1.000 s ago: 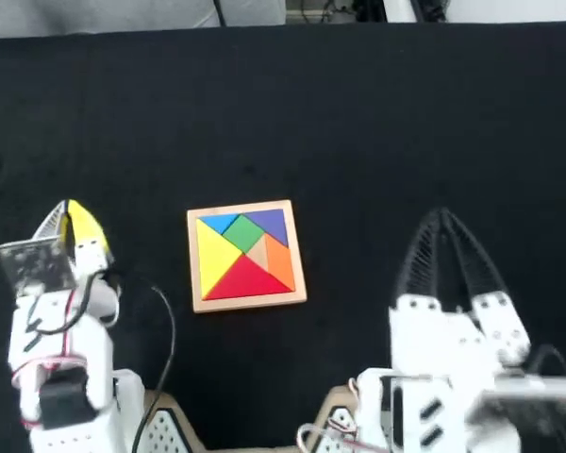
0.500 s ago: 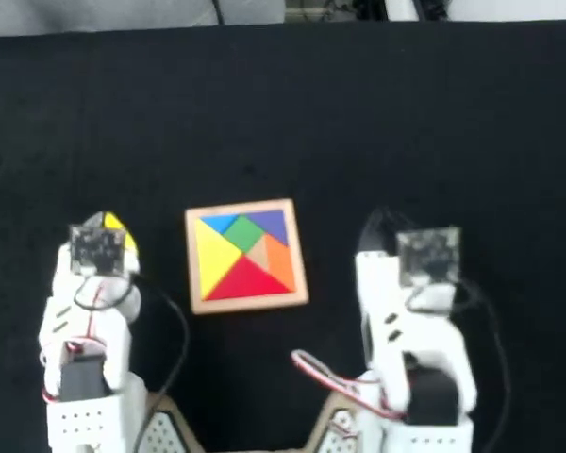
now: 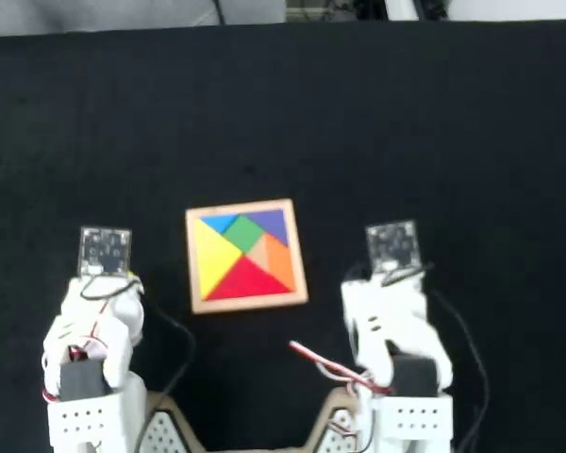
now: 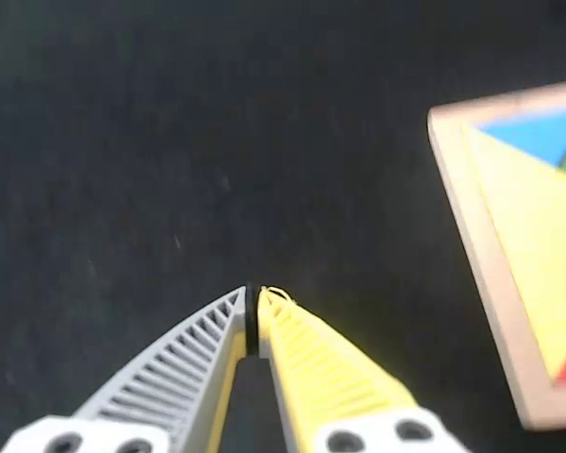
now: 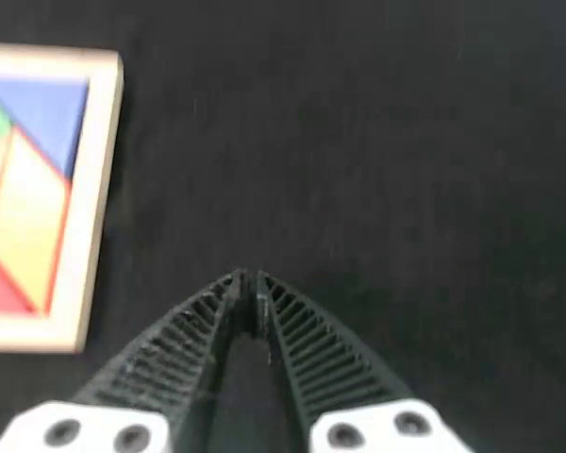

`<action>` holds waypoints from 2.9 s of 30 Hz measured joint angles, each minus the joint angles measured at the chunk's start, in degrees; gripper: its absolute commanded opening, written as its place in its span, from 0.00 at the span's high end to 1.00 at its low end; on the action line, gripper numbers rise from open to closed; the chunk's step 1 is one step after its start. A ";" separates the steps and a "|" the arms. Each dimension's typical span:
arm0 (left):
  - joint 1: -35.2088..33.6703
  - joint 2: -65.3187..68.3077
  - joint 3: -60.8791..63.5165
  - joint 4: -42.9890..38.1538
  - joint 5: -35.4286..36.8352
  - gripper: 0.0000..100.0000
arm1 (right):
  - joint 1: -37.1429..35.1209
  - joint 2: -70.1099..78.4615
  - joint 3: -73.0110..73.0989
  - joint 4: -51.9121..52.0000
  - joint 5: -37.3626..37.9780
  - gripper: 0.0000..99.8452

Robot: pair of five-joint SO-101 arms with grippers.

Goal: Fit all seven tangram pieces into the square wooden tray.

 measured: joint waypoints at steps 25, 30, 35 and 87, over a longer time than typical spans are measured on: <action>0.00 0.00 0.00 12.22 0.53 0.97 | 0.00 0.00 0.00 10.81 0.00 0.99; 0.00 0.00 0.00 12.22 0.53 0.97 | 0.00 0.00 0.00 10.81 0.00 0.99; 0.00 0.00 0.00 12.22 0.53 0.97 | 0.00 0.00 0.00 10.81 0.00 0.99; 0.00 0.00 0.00 12.22 0.53 0.97 | 0.00 0.00 0.00 10.81 0.00 0.99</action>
